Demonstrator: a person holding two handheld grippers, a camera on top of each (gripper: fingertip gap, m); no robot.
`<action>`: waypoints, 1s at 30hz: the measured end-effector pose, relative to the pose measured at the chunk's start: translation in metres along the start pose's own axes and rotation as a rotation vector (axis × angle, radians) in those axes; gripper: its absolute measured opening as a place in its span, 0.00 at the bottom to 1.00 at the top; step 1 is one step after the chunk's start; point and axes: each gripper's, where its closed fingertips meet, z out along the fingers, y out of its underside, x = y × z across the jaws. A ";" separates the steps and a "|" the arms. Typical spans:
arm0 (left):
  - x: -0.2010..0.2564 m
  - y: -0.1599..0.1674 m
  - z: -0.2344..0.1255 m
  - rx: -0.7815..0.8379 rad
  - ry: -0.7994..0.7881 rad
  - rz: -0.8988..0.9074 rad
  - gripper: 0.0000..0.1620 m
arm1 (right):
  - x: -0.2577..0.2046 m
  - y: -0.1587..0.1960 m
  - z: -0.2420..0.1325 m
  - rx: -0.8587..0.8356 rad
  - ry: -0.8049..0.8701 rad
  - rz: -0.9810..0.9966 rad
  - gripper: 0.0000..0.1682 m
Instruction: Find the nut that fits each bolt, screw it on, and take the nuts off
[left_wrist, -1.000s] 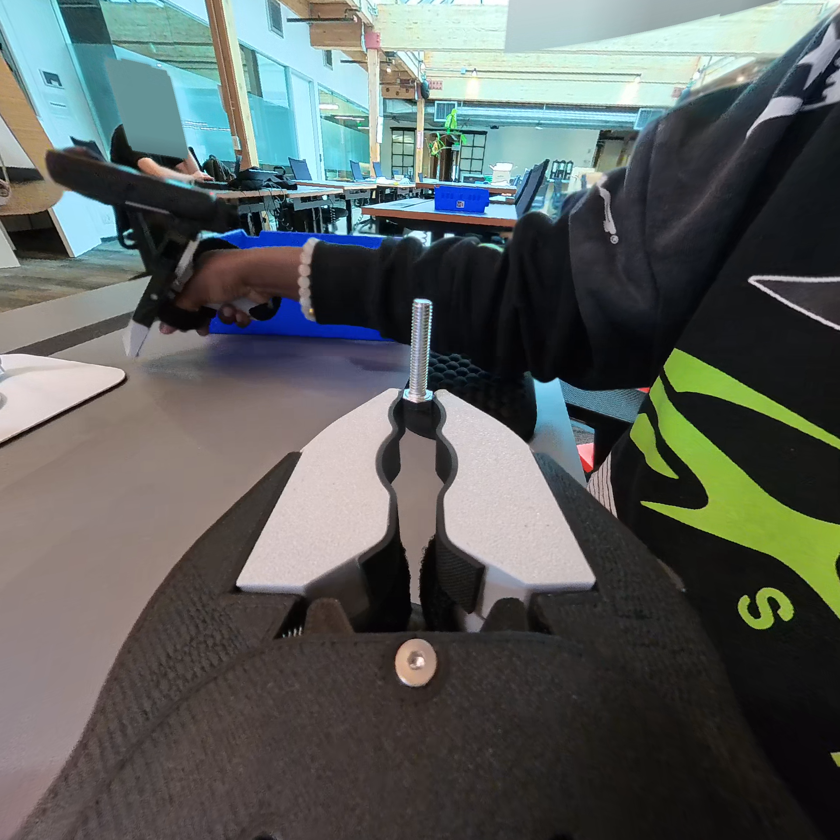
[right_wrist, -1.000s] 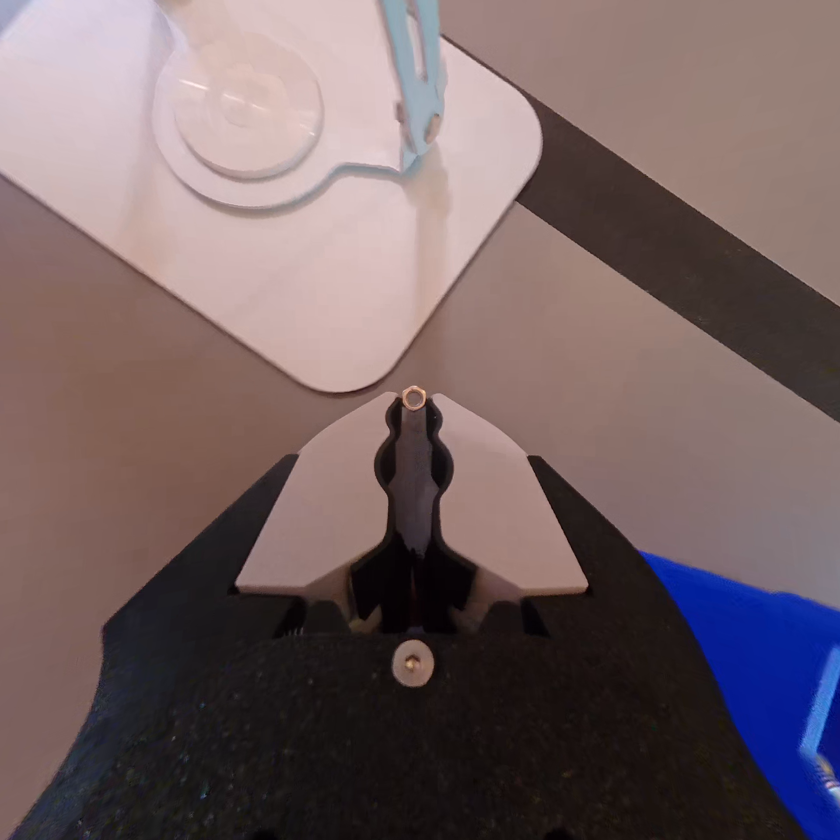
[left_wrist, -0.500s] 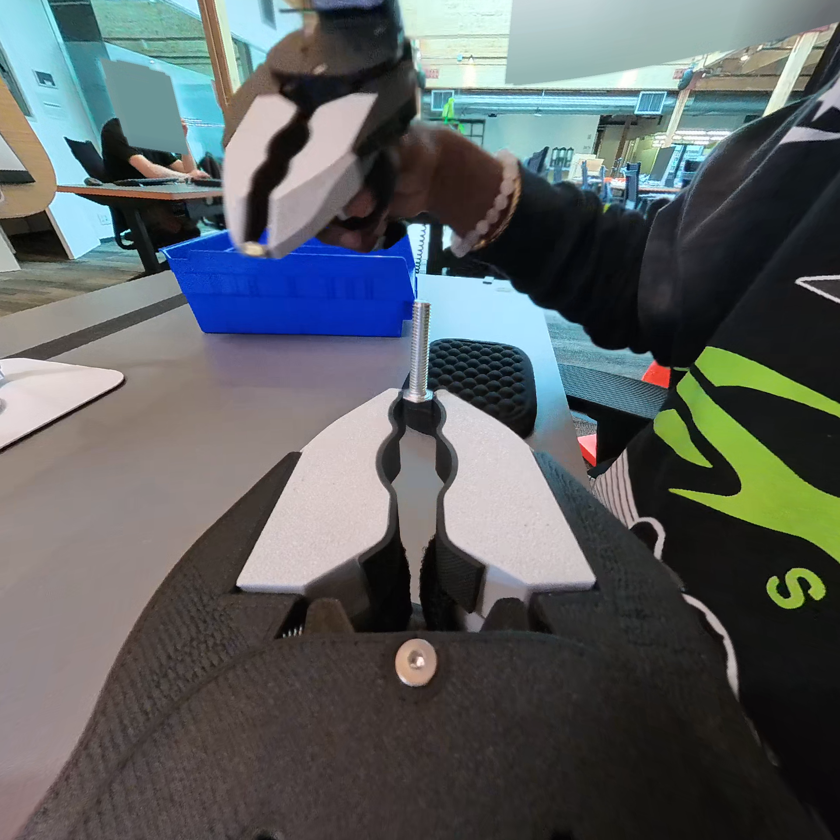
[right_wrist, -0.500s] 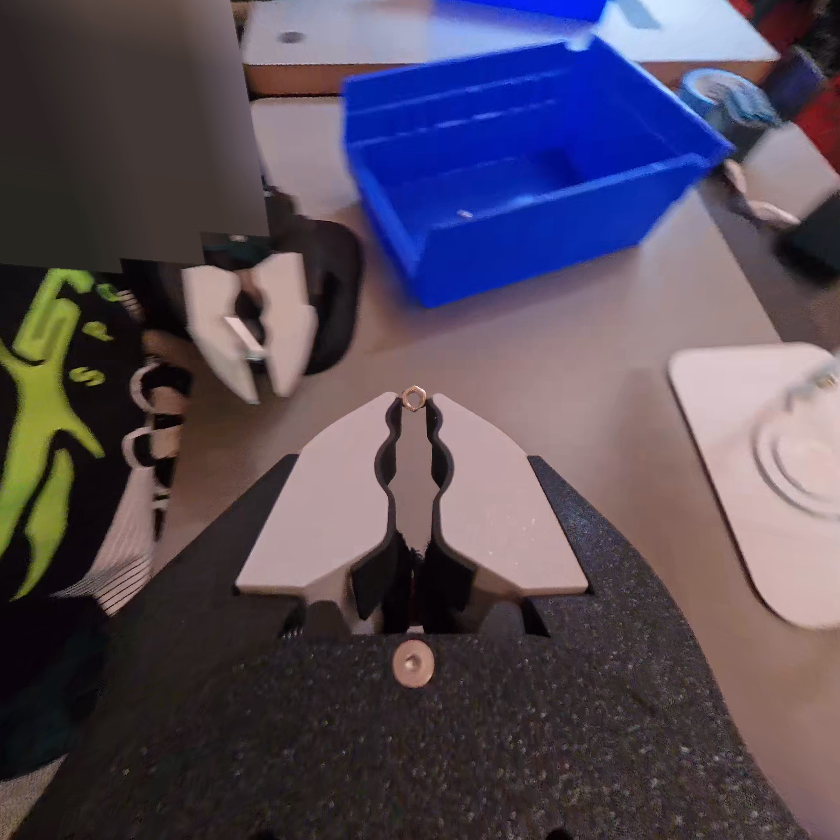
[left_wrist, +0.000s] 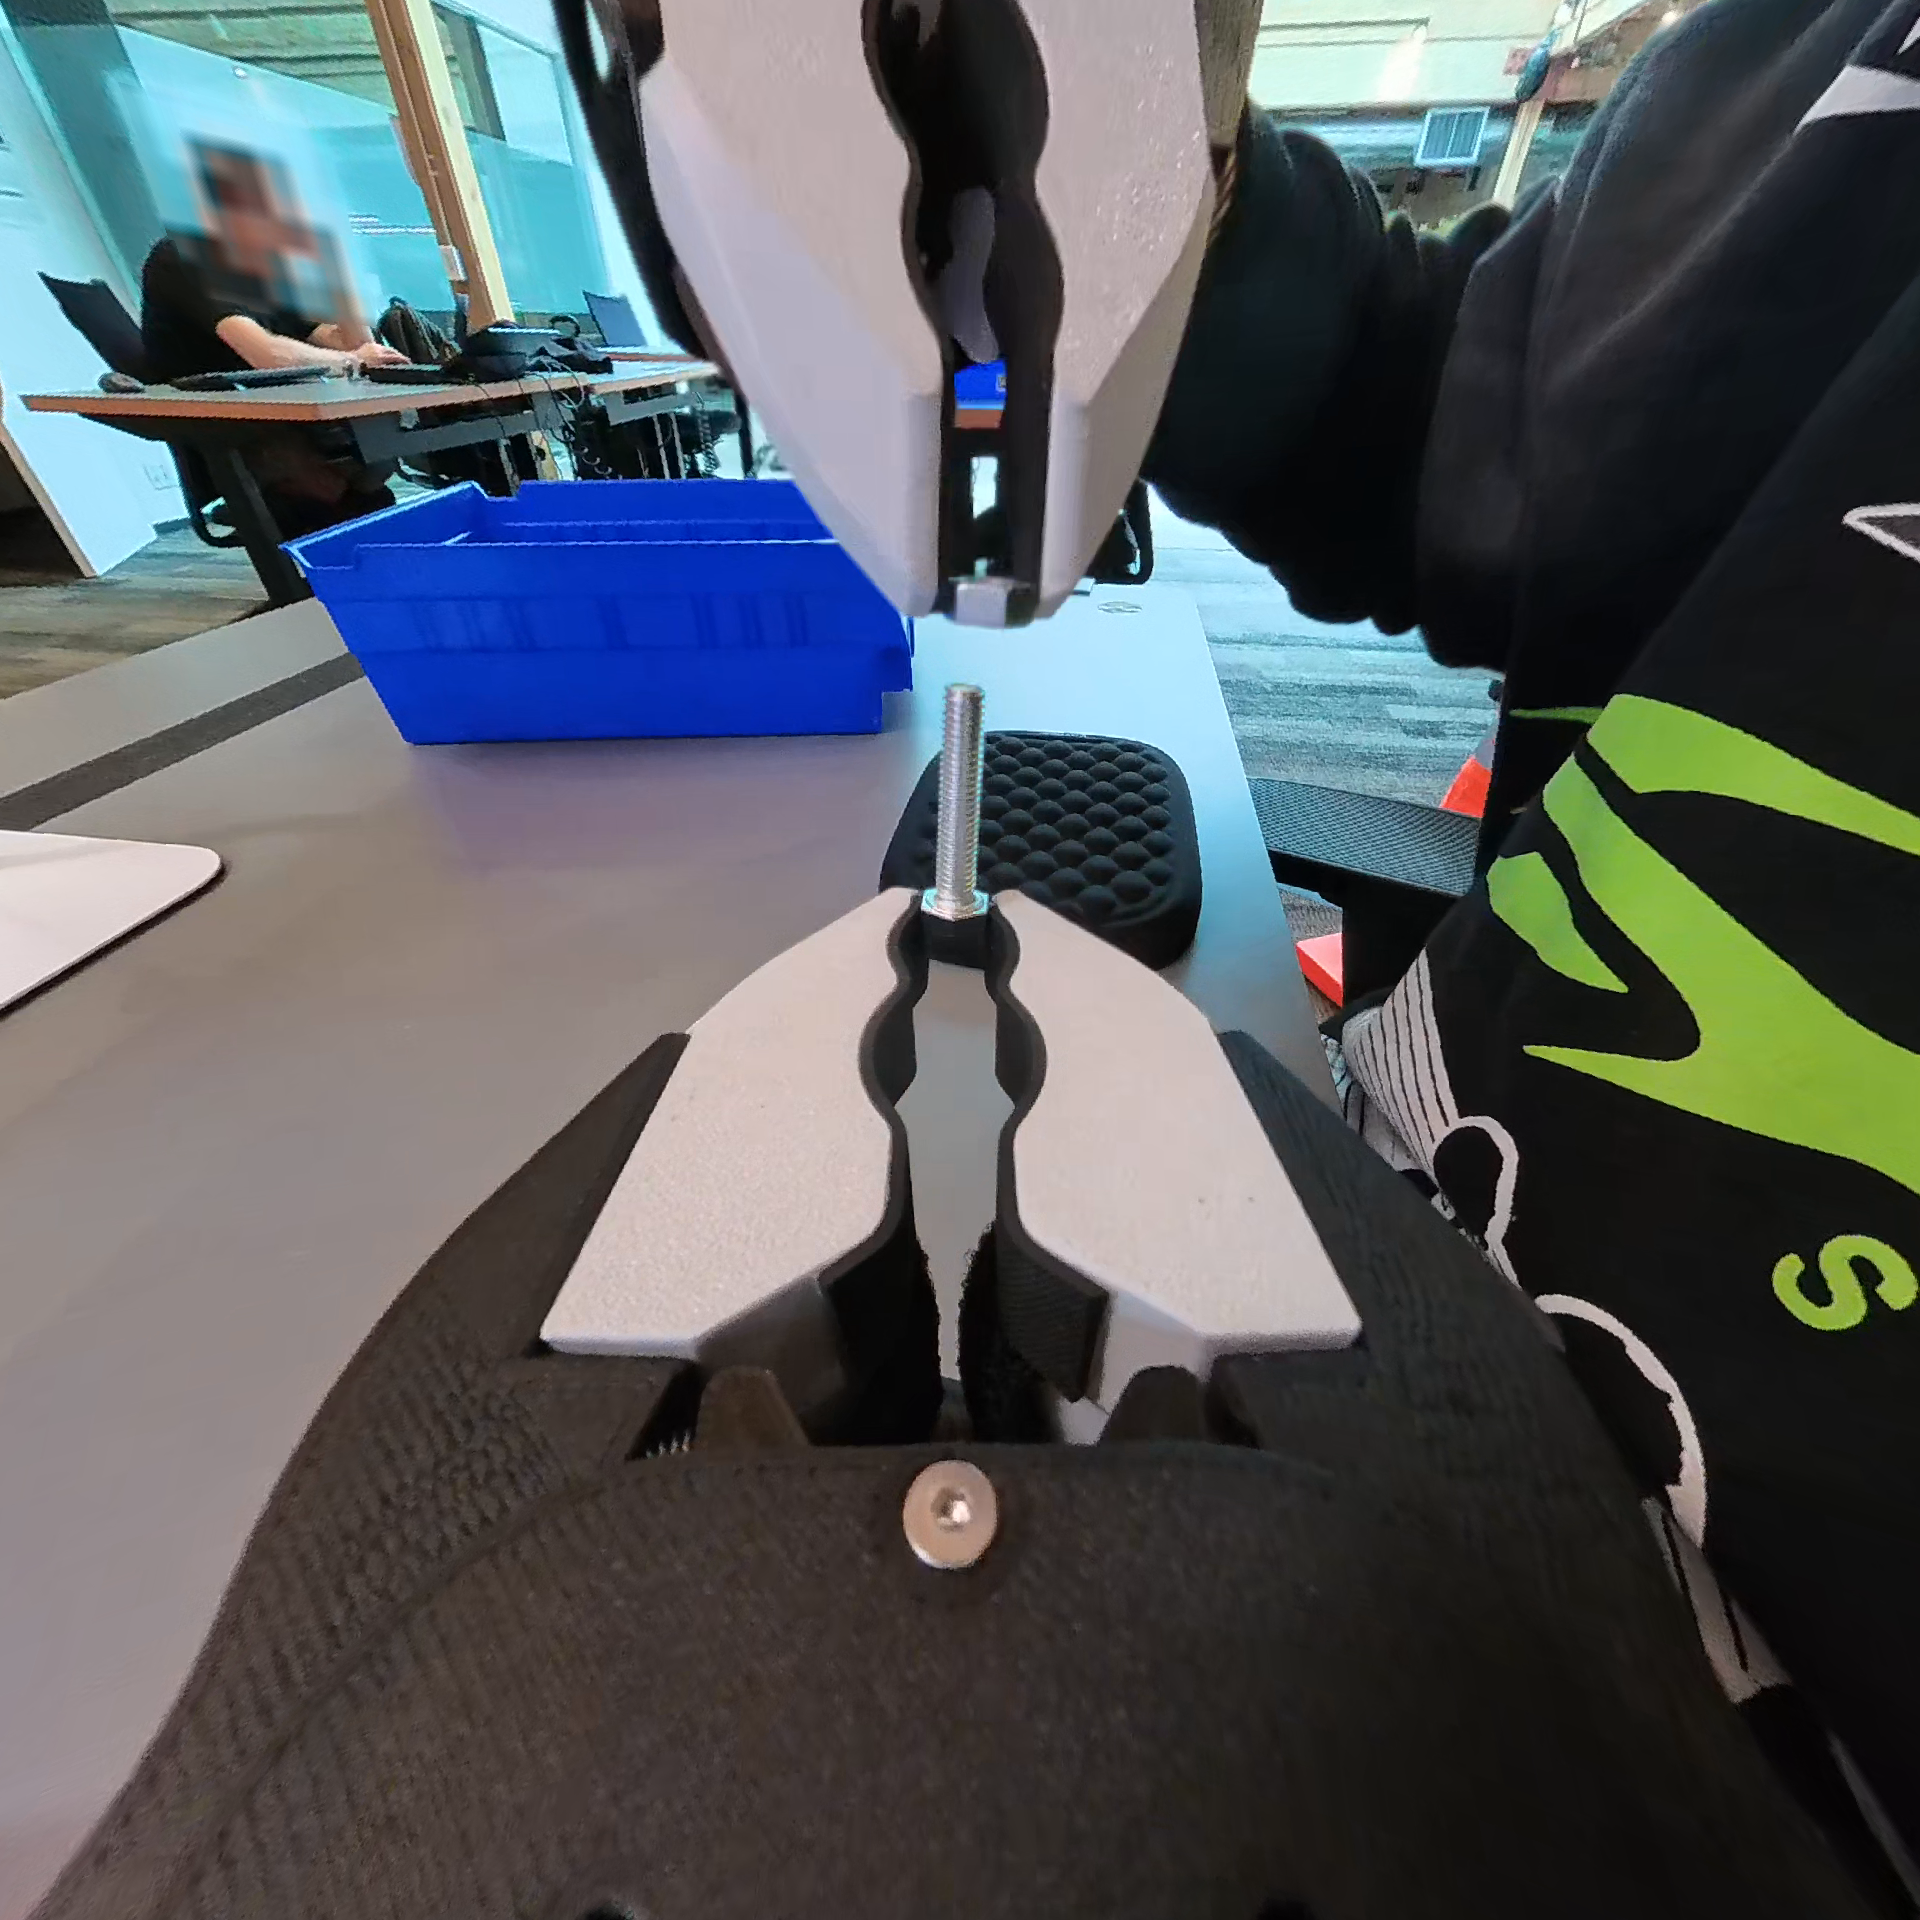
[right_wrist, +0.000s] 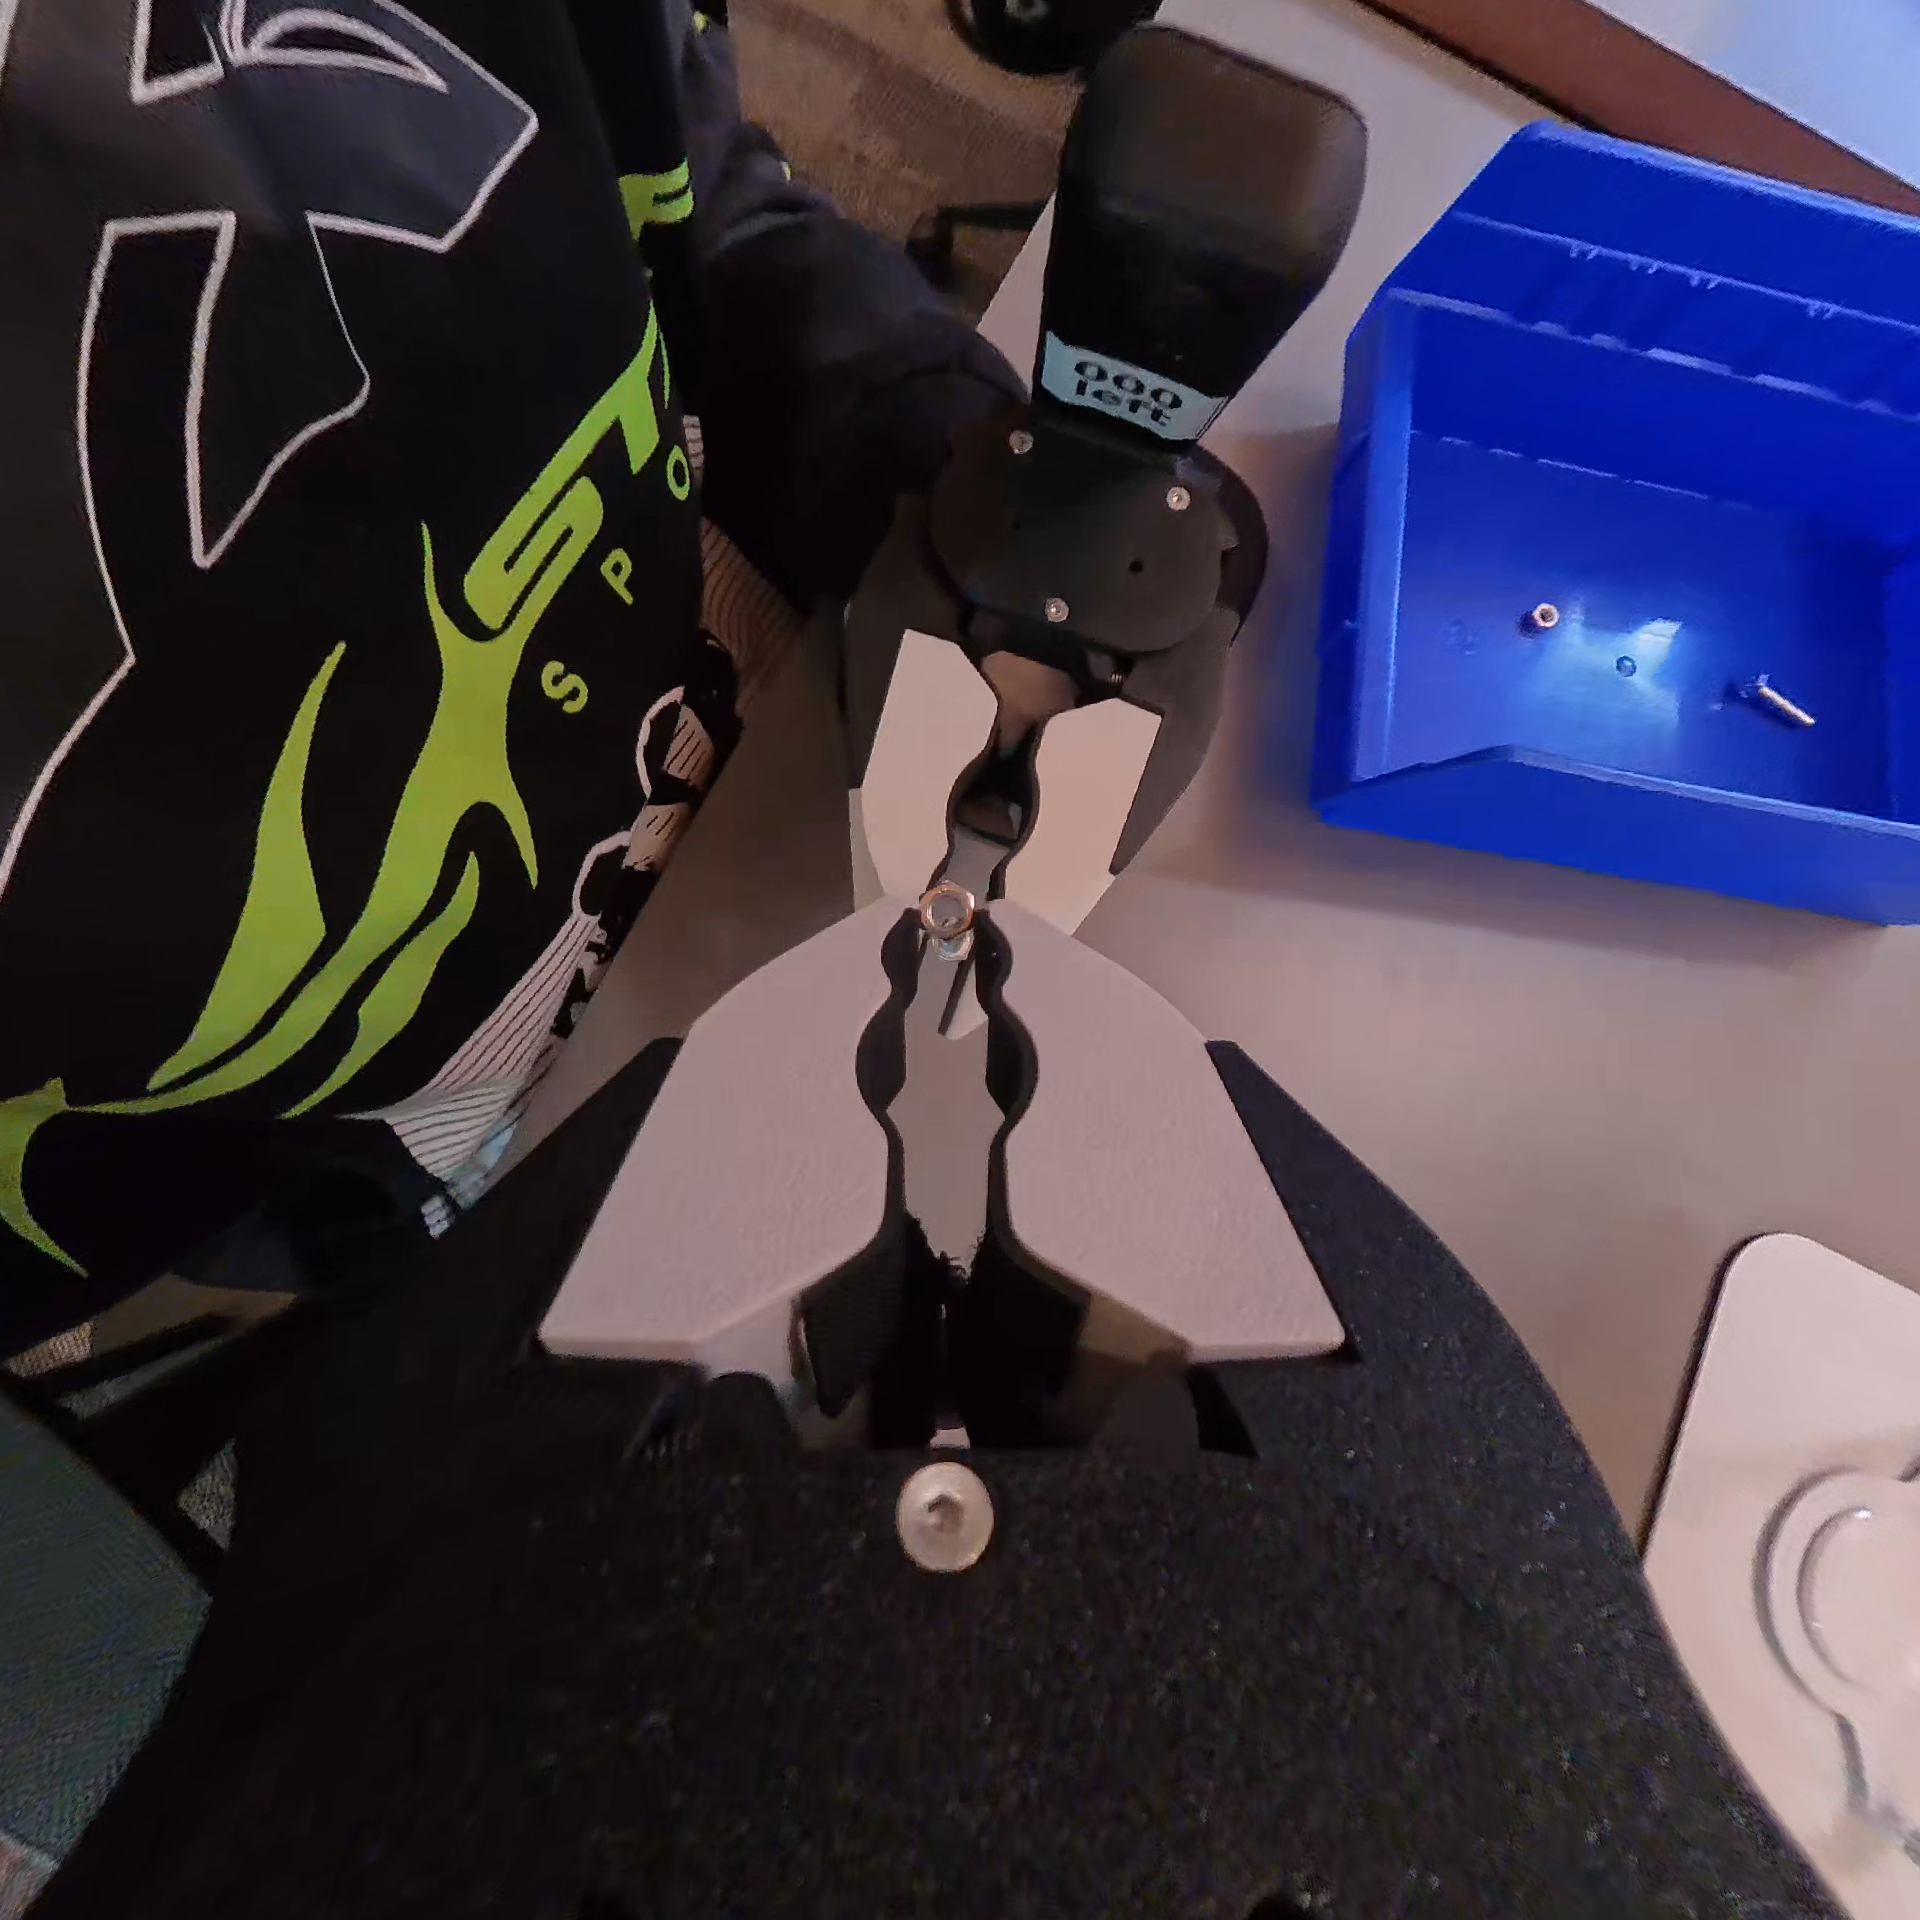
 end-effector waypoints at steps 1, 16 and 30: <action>0.000 0.001 0.000 -0.005 0.003 0.001 0.06 | 0.001 0.002 0.001 -0.019 -0.003 -0.005 0.06; 0.001 0.002 0.001 -0.013 0.011 -0.002 0.06 | 0.000 0.010 0.007 -0.049 -0.033 -0.017 0.06; -0.011 0.000 -0.001 -0.001 -0.054 -0.068 0.06 | 0.016 0.013 0.006 -0.059 0.098 0.099 0.06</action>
